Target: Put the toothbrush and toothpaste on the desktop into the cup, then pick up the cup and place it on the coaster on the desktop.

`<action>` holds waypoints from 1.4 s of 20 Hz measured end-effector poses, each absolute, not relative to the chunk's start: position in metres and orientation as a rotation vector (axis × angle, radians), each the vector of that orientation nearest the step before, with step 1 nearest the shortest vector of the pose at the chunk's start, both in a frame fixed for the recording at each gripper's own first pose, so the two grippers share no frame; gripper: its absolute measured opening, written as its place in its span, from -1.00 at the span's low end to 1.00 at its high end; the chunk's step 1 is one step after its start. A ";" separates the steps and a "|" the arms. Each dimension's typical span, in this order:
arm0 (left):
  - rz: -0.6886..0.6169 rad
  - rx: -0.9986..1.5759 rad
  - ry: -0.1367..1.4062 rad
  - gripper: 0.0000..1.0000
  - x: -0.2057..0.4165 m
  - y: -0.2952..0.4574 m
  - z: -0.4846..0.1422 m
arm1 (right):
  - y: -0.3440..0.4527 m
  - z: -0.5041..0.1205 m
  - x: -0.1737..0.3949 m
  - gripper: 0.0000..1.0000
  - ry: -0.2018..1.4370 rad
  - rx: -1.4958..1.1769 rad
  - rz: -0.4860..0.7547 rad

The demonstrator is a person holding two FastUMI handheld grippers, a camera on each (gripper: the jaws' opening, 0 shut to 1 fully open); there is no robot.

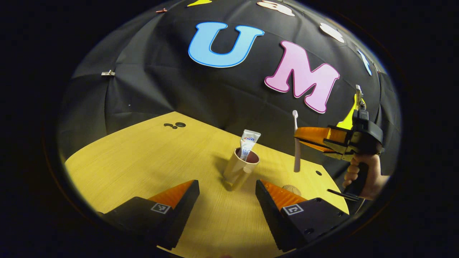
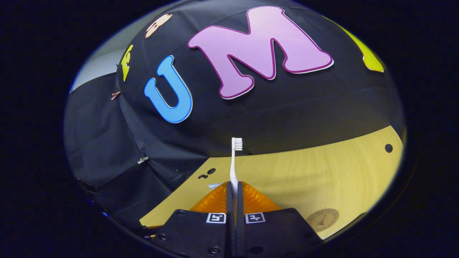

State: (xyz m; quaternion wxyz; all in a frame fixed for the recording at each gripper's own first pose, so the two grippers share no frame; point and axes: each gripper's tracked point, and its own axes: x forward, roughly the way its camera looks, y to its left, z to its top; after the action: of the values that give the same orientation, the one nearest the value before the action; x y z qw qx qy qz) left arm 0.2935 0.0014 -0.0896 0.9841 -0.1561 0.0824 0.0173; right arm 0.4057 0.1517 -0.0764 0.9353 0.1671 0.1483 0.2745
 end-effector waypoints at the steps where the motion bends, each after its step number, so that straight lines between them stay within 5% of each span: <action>1: 0.034 -0.323 0.158 0.94 0.294 0.002 -0.089 | 0.159 -0.077 0.412 -0.90 0.283 0.353 0.562; 13: 0.063 -0.473 0.138 0.95 0.288 0.041 -0.122 | 0.192 -0.096 0.450 -0.90 0.034 0.336 0.496; 22: 0.047 -0.418 0.142 0.94 0.289 0.036 -0.131 | 0.191 -0.128 0.448 -0.89 0.017 0.324 0.442; 24: 0.040 -0.406 0.146 0.95 0.290 0.030 -0.132 | 0.188 -0.136 0.442 -0.77 0.030 0.306 0.438; 26: 0.035 -0.400 0.154 0.94 0.290 0.024 -0.133 | 0.188 -0.138 0.433 -0.12 0.050 0.306 0.456; 27: 0.032 -0.397 0.158 0.94 0.290 0.022 -0.133 | 0.185 -0.137 0.425 -0.05 0.057 0.312 0.462; 28: 0.030 -0.395 0.160 0.94 0.289 0.019 -0.131 | 0.182 -0.137 0.422 0.30 0.068 0.320 0.467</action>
State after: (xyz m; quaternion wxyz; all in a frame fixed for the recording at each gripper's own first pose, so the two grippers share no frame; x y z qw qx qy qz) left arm 0.2892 0.0194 -0.1313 0.9773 -0.1962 0.0792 0.0151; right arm 0.4218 0.1817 -0.1370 0.9596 0.1576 0.0333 0.2305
